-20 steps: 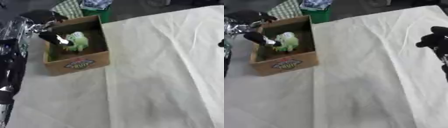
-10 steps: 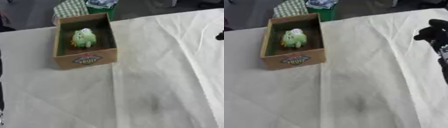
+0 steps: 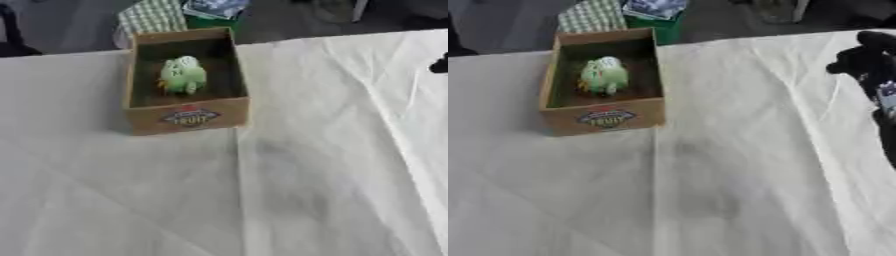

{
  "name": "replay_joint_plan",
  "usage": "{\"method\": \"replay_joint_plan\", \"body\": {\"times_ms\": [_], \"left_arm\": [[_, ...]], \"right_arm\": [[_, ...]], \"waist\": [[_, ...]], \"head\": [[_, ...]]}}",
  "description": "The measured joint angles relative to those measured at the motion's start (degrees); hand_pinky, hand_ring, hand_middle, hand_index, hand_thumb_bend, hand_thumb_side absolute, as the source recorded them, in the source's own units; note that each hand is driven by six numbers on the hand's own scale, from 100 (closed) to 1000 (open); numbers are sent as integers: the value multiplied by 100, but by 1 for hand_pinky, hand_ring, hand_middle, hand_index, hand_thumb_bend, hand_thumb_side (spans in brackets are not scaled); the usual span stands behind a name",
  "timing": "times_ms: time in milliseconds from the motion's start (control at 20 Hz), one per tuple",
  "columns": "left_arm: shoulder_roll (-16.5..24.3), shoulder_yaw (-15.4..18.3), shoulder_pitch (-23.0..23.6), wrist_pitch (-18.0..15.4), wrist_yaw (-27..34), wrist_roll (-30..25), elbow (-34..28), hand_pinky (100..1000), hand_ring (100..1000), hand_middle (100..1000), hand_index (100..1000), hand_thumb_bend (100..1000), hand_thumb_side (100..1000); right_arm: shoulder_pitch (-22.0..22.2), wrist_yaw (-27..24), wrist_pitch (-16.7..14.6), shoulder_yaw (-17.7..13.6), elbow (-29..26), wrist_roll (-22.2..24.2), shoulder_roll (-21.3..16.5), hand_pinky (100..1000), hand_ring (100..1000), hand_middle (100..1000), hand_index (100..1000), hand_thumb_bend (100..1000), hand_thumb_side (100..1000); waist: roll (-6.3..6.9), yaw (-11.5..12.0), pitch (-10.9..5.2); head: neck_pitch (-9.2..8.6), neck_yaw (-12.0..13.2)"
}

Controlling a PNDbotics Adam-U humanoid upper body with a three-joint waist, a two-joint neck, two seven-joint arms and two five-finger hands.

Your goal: Pick up objects on the table and place them in the box.

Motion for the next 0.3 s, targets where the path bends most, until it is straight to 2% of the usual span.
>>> {"method": "replay_joint_plan", "body": {"times_ms": [300], "left_arm": [[-63, -128, 900, 559, 556, 559, -909, 682, 615, 560, 791, 114, 712]], "right_arm": [[0, 0, -25, -36, 0, -74, 1, 901, 701, 662, 824, 100, 534]], "waist": [[-33, 176, -5]], "head": [[0, -110]]}}
